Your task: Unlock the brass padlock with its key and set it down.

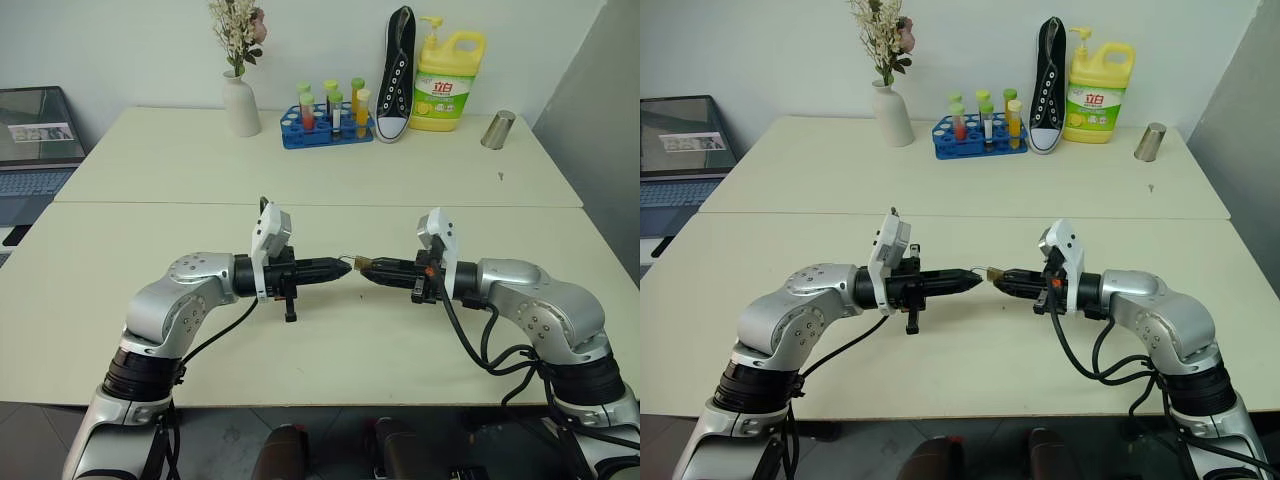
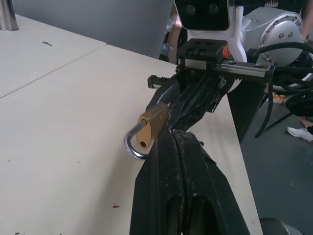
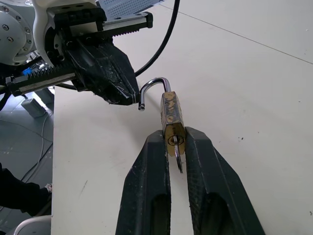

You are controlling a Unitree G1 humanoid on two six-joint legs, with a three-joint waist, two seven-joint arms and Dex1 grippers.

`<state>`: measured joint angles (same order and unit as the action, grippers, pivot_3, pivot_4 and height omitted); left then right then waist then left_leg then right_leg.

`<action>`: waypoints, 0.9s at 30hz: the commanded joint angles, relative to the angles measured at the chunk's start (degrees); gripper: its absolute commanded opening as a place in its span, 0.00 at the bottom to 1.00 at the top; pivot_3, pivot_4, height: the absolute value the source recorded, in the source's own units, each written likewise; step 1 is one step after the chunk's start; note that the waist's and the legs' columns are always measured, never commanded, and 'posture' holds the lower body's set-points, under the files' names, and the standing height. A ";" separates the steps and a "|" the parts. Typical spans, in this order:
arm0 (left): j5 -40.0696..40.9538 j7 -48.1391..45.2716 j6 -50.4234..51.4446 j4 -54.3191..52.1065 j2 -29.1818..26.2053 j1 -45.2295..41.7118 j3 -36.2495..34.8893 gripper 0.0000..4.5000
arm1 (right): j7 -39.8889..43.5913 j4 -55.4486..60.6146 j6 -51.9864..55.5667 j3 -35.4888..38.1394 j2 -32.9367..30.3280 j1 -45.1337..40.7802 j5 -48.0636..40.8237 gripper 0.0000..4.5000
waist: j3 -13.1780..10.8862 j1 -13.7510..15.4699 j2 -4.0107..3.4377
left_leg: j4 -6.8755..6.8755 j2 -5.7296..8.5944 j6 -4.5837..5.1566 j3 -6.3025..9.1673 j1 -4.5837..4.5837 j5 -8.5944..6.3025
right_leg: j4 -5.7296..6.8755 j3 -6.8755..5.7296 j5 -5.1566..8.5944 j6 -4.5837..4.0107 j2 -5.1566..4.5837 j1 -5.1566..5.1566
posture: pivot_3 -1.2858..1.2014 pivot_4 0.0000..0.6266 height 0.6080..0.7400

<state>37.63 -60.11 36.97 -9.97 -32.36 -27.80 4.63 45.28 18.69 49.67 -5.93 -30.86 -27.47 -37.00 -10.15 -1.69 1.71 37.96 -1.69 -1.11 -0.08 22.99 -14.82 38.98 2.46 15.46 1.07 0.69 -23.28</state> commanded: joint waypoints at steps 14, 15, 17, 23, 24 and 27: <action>-5.94 5.76 -6.82 5.37 2.32 -3.74 -2.64 0.00 | 1.16 1.40 -0.77 -0.21 -0.13 -0.36 -0.08 0.02 | 0.00 0.04 0.00 | 0.01 0.00 0.00 0.01 0.00 0.00 | 0.00 -0.02 0.00 0.00 0.00 0.00 | 0.52 0.24 1.00; -7.16 5.87 -7.79 5.87 2.33 -3.71 -1.99 0.00 | 1.15 1.39 -0.77 -0.24 -0.08 -0.38 -0.09 0.02 | 0.00 0.03 0.00 | 0.01 0.01 0.00 0.00 -0.01 0.00 | 0.00 0.00 0.00 0.00 0.00 0.00 | 0.52 0.24 1.00; -9.84 6.15 -9.51 6.86 2.27 -3.31 -0.62 0.00 | 1.20 1.40 -0.75 -0.29 -0.10 -0.41 -0.12 0.02 | 0.00 0.00 0.00 | 0.00 0.01 0.00 -0.01 0.00 0.00 | -0.01 0.02 0.00 0.00 0.00 0.00 | 0.52 0.24 1.00; -11.25 2.47 -9.43 5.77 1.27 -1.56 1.74 0.00 | 1.23 1.49 -0.66 -0.25 -0.15 -0.39 -0.22 0.02 | 0.00 0.01 0.00 | -0.01 0.01 0.00 -0.01 0.01 0.00 | -0.03 0.01 -0.02 -0.04 -0.01 0.00 | 0.52 0.24 1.00; -10.65 1.80 -8.90 5.00 1.20 -1.24 1.85 0.00 | 1.24 1.54 -0.61 -0.22 -0.17 -0.40 -0.28 0.02 | 0.00 0.00 0.00 | -0.02 0.00 0.00 -0.01 0.01 0.00 | -0.03 0.01 -0.02 -0.03 -0.01 0.00 | 0.52 0.24 1.00; -8.68 0.44 -7.01 3.16 1.31 -0.65 1.55 0.00 | 1.22 1.60 -0.51 -0.19 -0.18 -0.38 -0.37 0.02 | -0.01 0.01 0.00 | -0.01 0.00 0.00 0.00 0.01 0.00 | -0.02 0.00 -0.01 -0.01 -0.01 0.00 | 0.52 0.24 1.00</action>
<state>27.10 -58.51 29.40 -3.59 -30.59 -28.36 6.81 46.12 18.69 49.68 -6.52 -30.92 -27.47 -37.04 -10.16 -1.68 1.71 37.94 -1.69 -1.12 -0.09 23.00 -14.82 38.96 2.46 15.45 1.07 0.68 -23.29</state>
